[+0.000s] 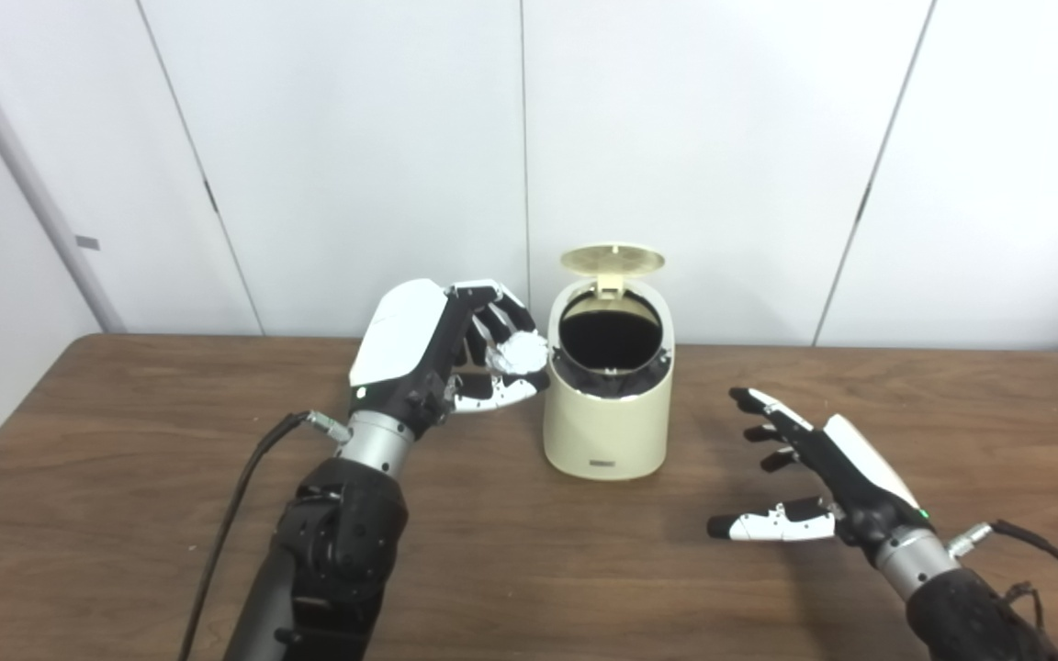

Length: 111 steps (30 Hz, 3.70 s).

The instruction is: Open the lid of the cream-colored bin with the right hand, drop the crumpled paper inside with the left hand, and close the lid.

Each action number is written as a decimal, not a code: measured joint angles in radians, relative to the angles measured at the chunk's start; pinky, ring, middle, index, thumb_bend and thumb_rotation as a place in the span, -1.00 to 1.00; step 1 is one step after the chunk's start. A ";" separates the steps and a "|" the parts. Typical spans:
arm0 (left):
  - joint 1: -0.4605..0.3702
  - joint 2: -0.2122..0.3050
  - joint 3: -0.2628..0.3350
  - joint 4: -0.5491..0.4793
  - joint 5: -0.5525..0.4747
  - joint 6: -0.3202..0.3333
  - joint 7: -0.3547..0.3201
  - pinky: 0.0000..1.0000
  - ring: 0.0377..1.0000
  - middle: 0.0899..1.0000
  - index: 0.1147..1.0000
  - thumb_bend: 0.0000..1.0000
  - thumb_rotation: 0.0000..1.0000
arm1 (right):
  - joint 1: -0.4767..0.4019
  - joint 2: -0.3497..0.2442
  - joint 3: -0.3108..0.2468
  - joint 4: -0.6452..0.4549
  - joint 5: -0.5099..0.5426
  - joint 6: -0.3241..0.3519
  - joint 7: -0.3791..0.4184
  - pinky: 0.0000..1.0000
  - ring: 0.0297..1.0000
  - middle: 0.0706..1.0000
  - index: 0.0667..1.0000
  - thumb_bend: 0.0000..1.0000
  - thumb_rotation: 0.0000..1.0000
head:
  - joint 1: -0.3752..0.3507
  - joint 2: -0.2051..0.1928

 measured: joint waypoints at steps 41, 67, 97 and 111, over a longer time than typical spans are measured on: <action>-0.170 -0.035 -0.076 0.254 -0.034 -0.087 0.144 -0.33 -0.29 -0.15 -0.05 0.00 -1.00 | 0.018 0.023 0.002 0.023 -0.010 -0.006 -0.028 0.39 0.67 0.82 0.82 0.57 -0.44 | -0.014 -0.009; -0.213 -0.060 -0.108 0.452 -0.035 -0.154 0.272 -0.30 -0.30 -0.13 -0.07 0.00 -1.00 | 0.027 0.026 0.002 -0.039 -0.028 0.000 -0.026 0.34 0.64 0.81 0.81 0.58 -0.39 | -0.025 0.006; -0.253 -0.008 -0.195 0.451 0.044 -0.105 0.226 0.09 0.30 0.39 0.43 0.87 -0.68 | 0.043 0.034 -0.001 -0.048 -0.027 0.019 -0.022 0.32 0.64 0.80 0.81 0.59 -0.40 | -0.018 0.026; -0.108 -0.042 -0.102 0.335 -0.124 -0.198 0.261 -0.35 -0.25 -0.21 -0.06 0.02 -1.00 | 0.033 0.065 -0.032 -0.052 -0.034 0.011 -0.076 0.17 0.51 0.68 0.67 0.38 -0.38 | -0.014 0.023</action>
